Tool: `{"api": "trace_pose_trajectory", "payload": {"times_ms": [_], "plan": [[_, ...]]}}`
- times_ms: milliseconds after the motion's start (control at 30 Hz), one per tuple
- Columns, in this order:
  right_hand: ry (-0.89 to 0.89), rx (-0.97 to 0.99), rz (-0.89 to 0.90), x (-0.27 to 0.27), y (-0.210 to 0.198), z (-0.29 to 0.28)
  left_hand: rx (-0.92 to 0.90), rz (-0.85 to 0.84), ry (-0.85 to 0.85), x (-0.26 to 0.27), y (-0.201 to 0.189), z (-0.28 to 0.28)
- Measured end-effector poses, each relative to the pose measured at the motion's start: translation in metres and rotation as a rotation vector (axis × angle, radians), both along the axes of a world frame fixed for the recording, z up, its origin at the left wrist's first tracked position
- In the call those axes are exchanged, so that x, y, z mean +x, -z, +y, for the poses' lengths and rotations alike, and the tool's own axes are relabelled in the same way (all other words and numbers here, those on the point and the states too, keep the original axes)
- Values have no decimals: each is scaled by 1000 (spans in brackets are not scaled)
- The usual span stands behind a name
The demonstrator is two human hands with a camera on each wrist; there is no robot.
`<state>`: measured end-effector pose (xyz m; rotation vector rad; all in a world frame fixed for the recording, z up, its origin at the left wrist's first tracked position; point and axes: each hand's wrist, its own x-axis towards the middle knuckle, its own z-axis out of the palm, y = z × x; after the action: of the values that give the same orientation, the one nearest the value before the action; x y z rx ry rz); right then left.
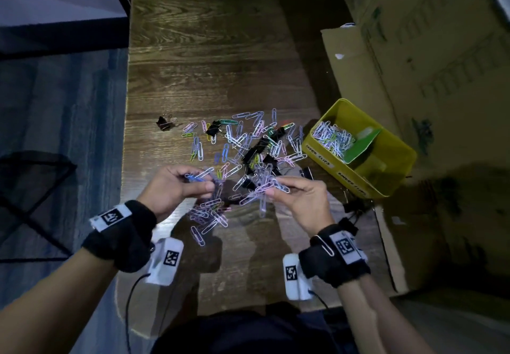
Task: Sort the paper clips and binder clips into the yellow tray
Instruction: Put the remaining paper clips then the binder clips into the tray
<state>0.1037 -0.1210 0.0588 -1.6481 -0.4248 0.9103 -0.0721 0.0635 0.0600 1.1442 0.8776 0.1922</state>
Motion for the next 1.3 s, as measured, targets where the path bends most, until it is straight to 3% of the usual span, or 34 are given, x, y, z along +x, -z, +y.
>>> {"api": "trace_pose_trajectory", "payload": {"times_ms": [167,333,533,667,767,967,1100,1167,1300], "plan": [[164,212,-64,41,-25,-20,-14,-108,140,85,-37,-17],[315,318,21,81,-43,-27,15,-128,216,183,-41,-43],[481,362,57,126,-48,-22,337,65,343,264,-7,-62],[521,272,6,149,-37,-16,641,197,595,279,-1,-66],[516,142,-38,161,-19,-8,699,268,581,277,-2,-63],[422,-248,-223,175,13,5,396,146,329,245,0,-47],[145,-553,-527,175,7,15,349,129,284,197,-1,-31],[3,-645,-547,172,4,20,333,161,278,164,6,-18],[-119,-669,-579,159,-1,25,408,330,347,83,28,10]]}}
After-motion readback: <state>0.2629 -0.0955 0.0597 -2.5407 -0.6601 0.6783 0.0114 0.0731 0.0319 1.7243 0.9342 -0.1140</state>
